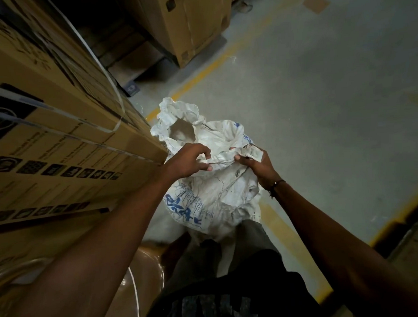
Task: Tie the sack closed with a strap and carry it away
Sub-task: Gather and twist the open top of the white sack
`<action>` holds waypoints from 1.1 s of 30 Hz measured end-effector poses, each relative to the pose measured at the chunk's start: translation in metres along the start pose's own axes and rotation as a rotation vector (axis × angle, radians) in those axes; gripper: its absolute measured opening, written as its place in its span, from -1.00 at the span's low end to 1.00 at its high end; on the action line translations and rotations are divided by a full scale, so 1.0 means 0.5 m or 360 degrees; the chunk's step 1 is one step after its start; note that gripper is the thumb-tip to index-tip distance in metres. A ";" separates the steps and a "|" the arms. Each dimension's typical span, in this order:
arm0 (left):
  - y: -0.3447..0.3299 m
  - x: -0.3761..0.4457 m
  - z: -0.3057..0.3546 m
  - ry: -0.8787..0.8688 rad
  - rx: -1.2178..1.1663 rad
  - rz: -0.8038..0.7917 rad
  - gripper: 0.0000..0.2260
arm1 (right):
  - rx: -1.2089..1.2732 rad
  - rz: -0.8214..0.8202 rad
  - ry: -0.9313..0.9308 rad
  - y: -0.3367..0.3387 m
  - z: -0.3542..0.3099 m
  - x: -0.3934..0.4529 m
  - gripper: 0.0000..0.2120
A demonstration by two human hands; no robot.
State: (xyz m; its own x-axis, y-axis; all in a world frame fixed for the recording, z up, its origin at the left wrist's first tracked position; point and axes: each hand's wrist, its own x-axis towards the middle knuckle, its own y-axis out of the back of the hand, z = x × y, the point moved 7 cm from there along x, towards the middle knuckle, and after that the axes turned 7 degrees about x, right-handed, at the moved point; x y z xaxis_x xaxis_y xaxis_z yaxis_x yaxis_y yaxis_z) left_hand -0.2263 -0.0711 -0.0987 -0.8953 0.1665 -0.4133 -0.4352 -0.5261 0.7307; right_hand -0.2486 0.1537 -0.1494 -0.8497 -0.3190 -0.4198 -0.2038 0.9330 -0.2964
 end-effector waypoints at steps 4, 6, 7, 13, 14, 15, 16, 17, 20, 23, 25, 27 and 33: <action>-0.010 -0.008 -0.011 -0.0004 0.0009 -0.0042 -0.61 | 0.0057 -0.0080 -0.0080 -0.016 0.010 0.005 -0.61; -0.015 -0.007 -0.009 -0.0007 0.0047 -0.0110 -0.63 | 0.0065 -0.0105 -0.0151 -0.020 0.012 0.001 -0.60; -0.015 -0.005 -0.006 -0.0010 0.0070 -0.0143 -0.66 | 0.0074 -0.0119 -0.0189 -0.021 0.014 -0.001 -0.60; -0.008 0.024 0.012 -0.0088 0.0188 -0.0232 -0.77 | 0.0066 -0.0196 -0.0246 -0.022 0.023 -0.005 -0.53; -0.001 0.030 0.015 -0.0086 0.0198 -0.0202 -0.81 | 0.0040 -0.0170 -0.0244 -0.022 0.023 -0.004 -0.50; 0.006 0.034 0.021 -0.0078 0.0211 -0.0156 -0.89 | -0.0004 -0.0144 -0.0229 -0.022 0.020 -0.002 -0.48; 0.014 0.038 0.027 -0.0072 0.0208 -0.0086 -0.93 | -0.0067 -0.0130 -0.0205 -0.026 0.015 -0.001 -0.48; 0.022 0.042 0.033 -0.0060 0.0189 -0.0007 -0.86 | -0.0142 -0.0129 -0.0177 -0.030 0.010 0.001 -0.50; 0.040 0.051 0.058 -0.0080 0.0065 0.0163 -0.82 | -0.0339 -0.0200 -0.0099 -0.057 -0.003 0.013 -0.57; 0.035 0.059 0.072 -0.0129 0.0021 0.0168 -0.81 | -0.0425 -0.0190 0.0016 -0.089 -0.010 0.027 -0.55; 0.030 0.059 0.065 -0.0121 -0.0014 0.0085 -0.75 | -0.0408 -0.0066 0.0142 -0.090 -0.007 0.034 -0.57; 0.031 0.050 0.055 -0.0078 -0.0145 -0.0034 -0.64 | -0.0381 0.0009 0.0183 -0.085 -0.001 0.038 -0.59; 0.023 -0.004 0.034 -0.0220 -0.0109 0.0161 -0.43 | -0.0517 -0.0015 0.0123 -0.088 -0.006 0.057 -0.32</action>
State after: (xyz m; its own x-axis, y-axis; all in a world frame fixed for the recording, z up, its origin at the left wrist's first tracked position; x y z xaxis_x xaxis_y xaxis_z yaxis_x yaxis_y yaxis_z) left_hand -0.2313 -0.0632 -0.0804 -0.9409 0.2202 -0.2575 -0.3388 -0.6006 0.7242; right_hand -0.2653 0.1041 -0.1456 -0.8788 -0.3257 -0.3486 -0.3455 0.9384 -0.0059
